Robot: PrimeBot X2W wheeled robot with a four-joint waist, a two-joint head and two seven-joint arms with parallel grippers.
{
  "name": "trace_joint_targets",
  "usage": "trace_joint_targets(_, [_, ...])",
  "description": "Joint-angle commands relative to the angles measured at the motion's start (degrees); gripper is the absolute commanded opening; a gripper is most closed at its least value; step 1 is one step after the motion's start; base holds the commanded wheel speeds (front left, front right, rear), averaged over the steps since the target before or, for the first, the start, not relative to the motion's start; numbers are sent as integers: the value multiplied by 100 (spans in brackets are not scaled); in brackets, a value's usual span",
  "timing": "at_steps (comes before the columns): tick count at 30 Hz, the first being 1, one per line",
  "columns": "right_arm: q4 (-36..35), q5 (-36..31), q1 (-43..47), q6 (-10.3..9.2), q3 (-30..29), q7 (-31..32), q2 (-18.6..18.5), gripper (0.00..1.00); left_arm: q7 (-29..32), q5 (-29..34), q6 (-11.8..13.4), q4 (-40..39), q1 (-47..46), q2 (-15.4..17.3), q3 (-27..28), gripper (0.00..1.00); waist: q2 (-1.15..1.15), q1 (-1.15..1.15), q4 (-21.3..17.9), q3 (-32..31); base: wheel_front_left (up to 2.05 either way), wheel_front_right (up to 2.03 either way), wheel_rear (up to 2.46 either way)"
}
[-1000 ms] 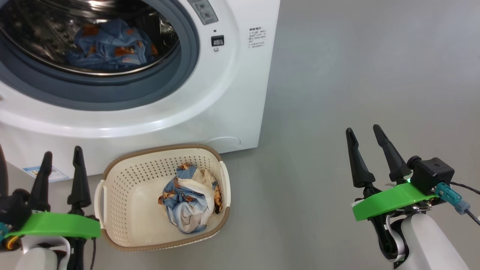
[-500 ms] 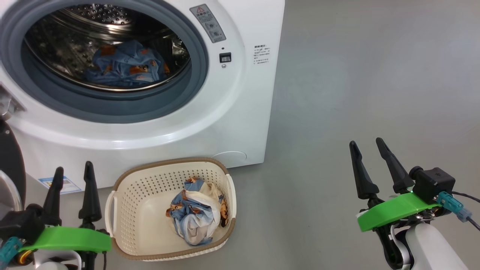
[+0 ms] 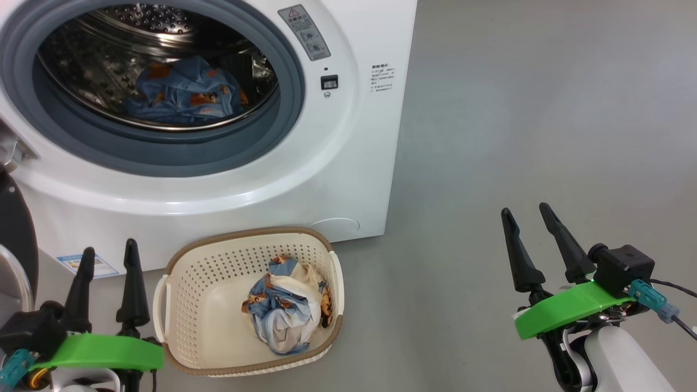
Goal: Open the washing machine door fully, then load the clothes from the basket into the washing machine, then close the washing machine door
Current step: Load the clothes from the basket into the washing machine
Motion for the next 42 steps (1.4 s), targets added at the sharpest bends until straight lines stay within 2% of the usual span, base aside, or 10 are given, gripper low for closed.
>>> trace_joint_targets(1, [-135,31,-38,43,116,-46,-35,100,-36,50,-20,-185,-54,142,218,100,0,0,-6,25,0,0,0])
trace_joint_targets(14, [-155,-2,-96,43,83,-46,27,100,-36,18,-21,-204,-127,166,198,100,0,0,-23,161,0,0,0])
trace_joint_targets(22, [-143,-37,-158,43,65,-46,100,100,-36,-117,-21,10,-190,251,1,100,0,0,-56,365,0,0,0])
trace_joint_targets(23, [-184,-97,-249,43,39,-46,191,100,-36,-343,-21,249,-345,397,-277,100,0,0,-139,650,0,0,0])
trace_joint_targets(36, [-392,-297,-402,43,-75,-46,356,100,-36,-849,-21,789,-893,883,-946,100,0,0,-395,1468,0,0,0])
trace_joint_targets(42, [-501,-336,-544,43,-78,-46,380,100,212,-1258,-21,1313,-1351,1138,-1676,100,0,0,-491,1938,0,0,0])
